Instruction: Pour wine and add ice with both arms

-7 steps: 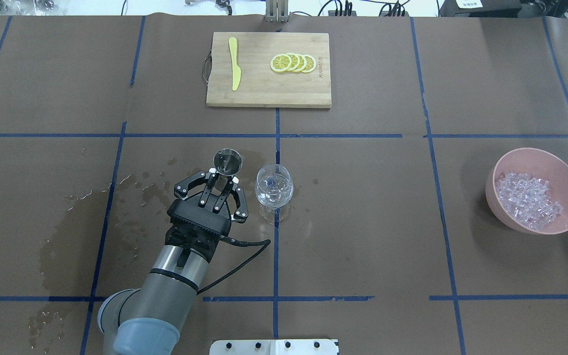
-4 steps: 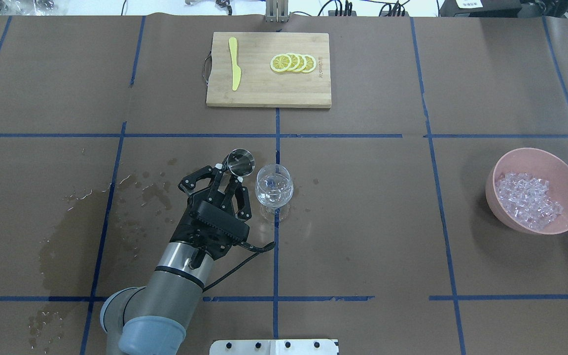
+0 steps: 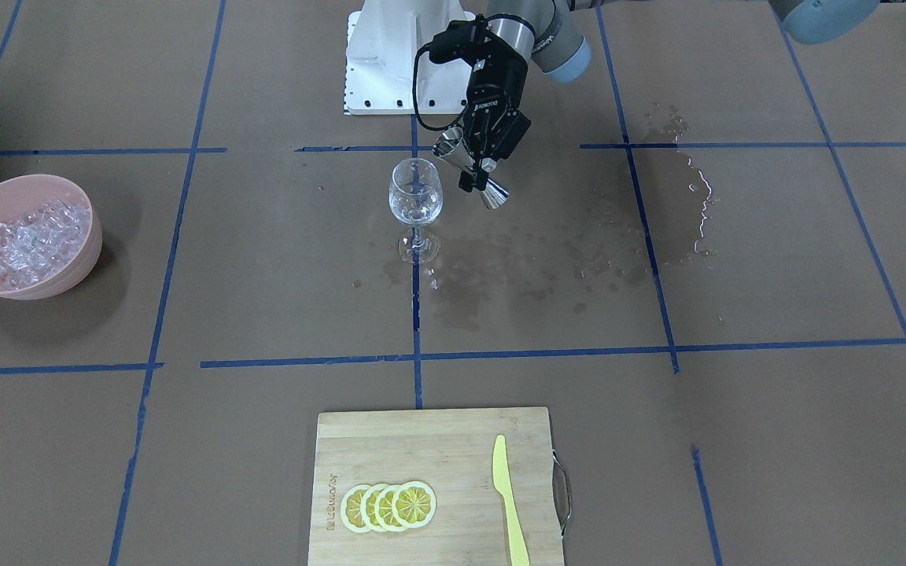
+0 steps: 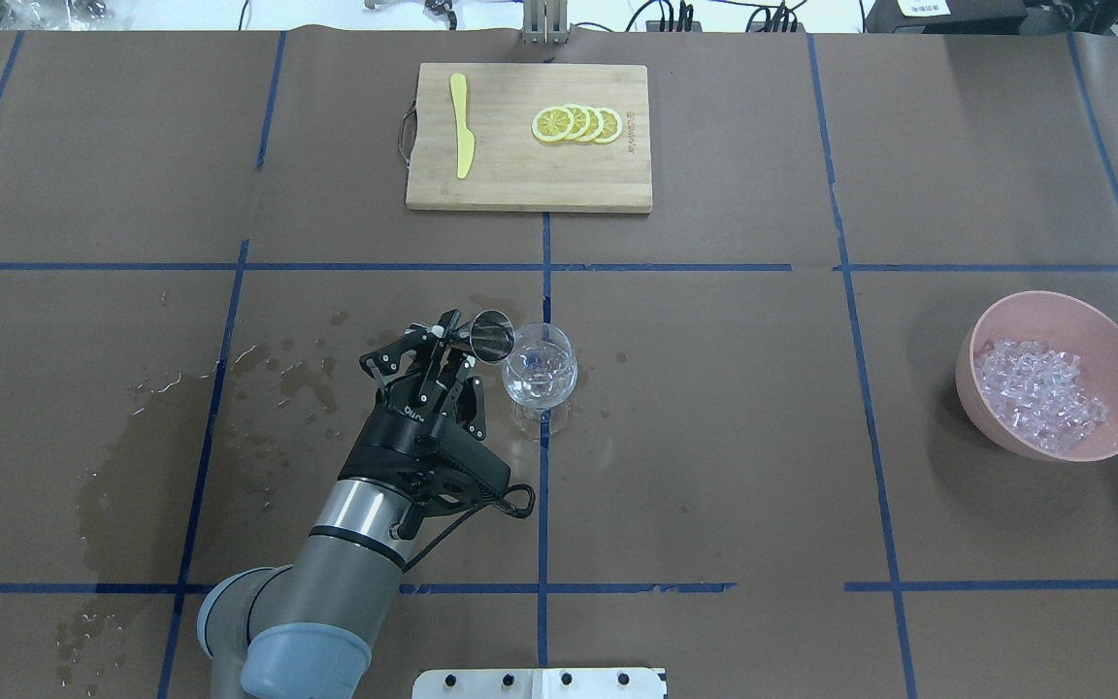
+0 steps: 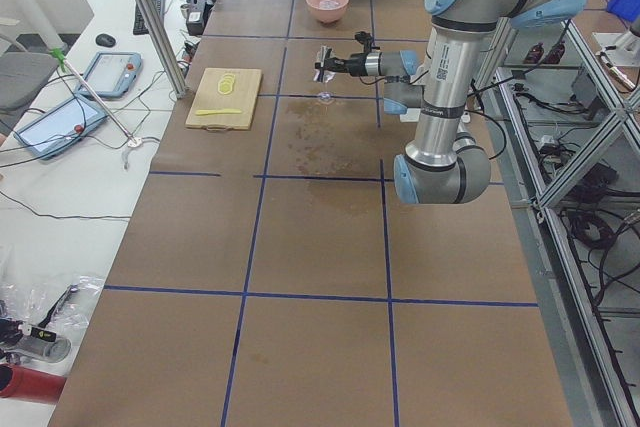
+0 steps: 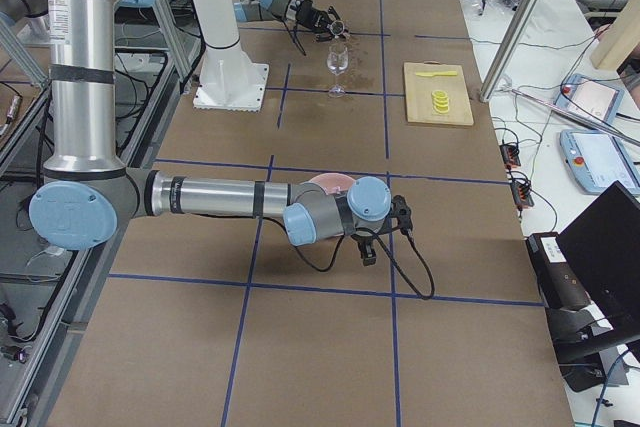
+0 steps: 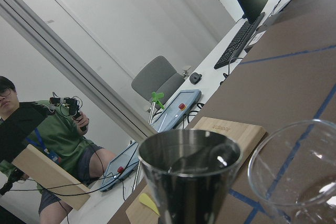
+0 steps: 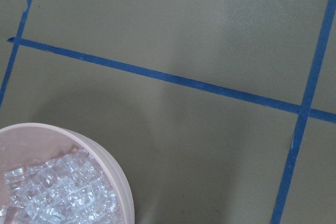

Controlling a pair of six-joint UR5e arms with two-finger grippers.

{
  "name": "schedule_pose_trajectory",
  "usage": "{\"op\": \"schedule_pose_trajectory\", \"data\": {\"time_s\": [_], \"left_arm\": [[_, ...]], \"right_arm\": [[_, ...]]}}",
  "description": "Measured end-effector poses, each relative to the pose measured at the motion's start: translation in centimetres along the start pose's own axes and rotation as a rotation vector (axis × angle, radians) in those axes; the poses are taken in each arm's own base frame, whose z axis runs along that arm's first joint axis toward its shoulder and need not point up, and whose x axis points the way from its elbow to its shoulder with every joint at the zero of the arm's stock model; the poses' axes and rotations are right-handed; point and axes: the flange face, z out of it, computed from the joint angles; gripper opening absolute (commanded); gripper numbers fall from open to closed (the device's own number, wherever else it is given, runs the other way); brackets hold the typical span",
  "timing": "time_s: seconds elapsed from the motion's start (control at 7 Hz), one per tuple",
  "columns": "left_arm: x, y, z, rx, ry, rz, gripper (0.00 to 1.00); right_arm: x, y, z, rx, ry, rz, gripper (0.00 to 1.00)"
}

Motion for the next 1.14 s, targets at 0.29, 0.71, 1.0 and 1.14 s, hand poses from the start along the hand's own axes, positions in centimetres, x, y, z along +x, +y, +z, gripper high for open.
{"op": "schedule_pose_trajectory", "data": {"time_s": [0.29, 0.71, 1.0, 1.14], "left_arm": [[0.2, -0.2, 0.1, -0.01, 0.001, 0.111, 0.0], [0.4, -1.3, 0.8, -0.035, -0.002, 0.289, 0.0], [0.4, -1.5, 1.3, -0.054, -0.006, 0.417, 0.0], [0.1, -1.8, 1.6, -0.057, -0.01, 0.486, 0.0]], "right_arm": [[0.0, 0.0, 0.0, 0.0, 0.0, 0.001, 1.0], [0.3, 0.1, 0.2, -0.005, 0.0, 0.007, 1.0], [0.4, 0.2, 0.4, -0.009, 0.0, 0.008, 1.0], [0.3, 0.2, 0.5, -0.011, -0.001, 0.006, 1.0]]}}
